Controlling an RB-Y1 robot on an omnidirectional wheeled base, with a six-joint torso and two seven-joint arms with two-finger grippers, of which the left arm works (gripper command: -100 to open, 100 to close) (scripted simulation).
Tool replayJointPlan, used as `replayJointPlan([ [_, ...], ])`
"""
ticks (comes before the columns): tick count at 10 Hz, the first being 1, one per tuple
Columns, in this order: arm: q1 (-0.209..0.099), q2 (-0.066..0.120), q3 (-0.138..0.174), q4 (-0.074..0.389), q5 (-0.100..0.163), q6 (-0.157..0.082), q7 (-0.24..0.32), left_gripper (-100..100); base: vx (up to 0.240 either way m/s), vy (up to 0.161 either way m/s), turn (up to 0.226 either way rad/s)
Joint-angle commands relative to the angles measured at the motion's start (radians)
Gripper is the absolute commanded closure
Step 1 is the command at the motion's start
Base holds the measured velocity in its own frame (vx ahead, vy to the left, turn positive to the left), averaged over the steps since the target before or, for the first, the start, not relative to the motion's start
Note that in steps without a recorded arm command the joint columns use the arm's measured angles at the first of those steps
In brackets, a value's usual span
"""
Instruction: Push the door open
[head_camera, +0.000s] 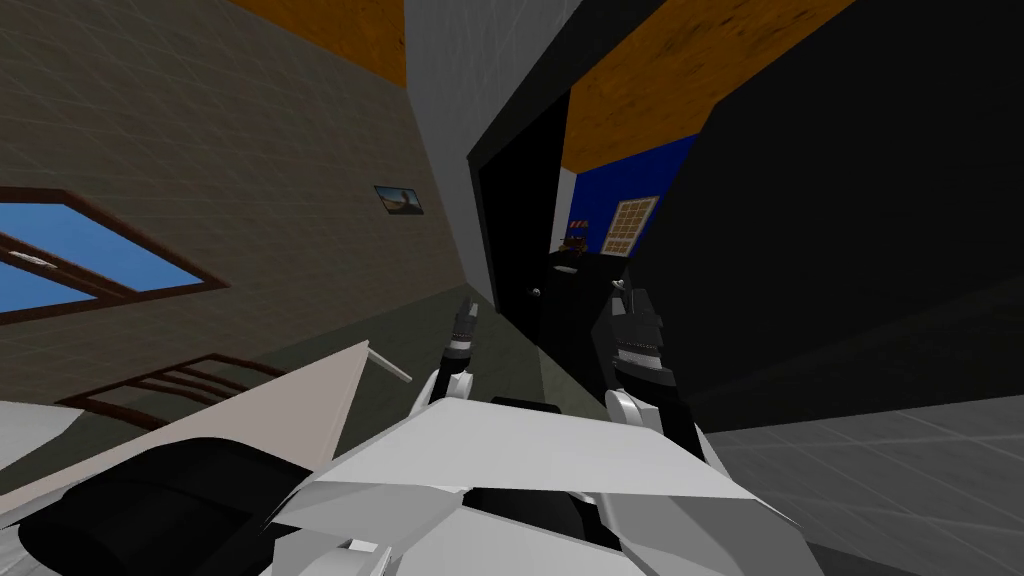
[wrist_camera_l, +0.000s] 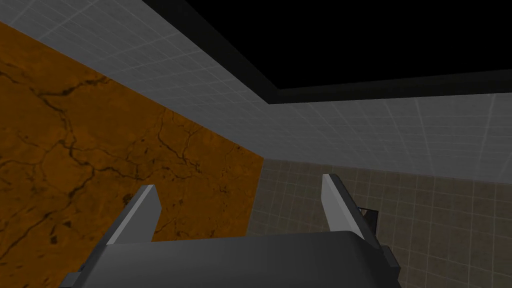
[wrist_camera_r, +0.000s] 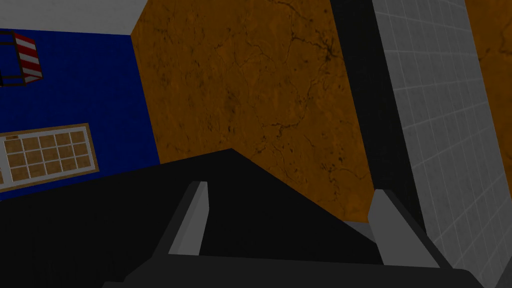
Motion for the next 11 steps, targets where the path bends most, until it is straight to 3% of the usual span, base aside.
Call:
replayJointPlan([
  [1, -0.008, 0.001, -0.012, 0.033, -0.001, -0.005, 0.002, -100, 0.092, 0.022, -0.071],
  [11, -0.071, 0.013, -0.075, 0.271, 0.003, -0.042, 0.028, -100, 0.096, 0.035, -0.087],
])
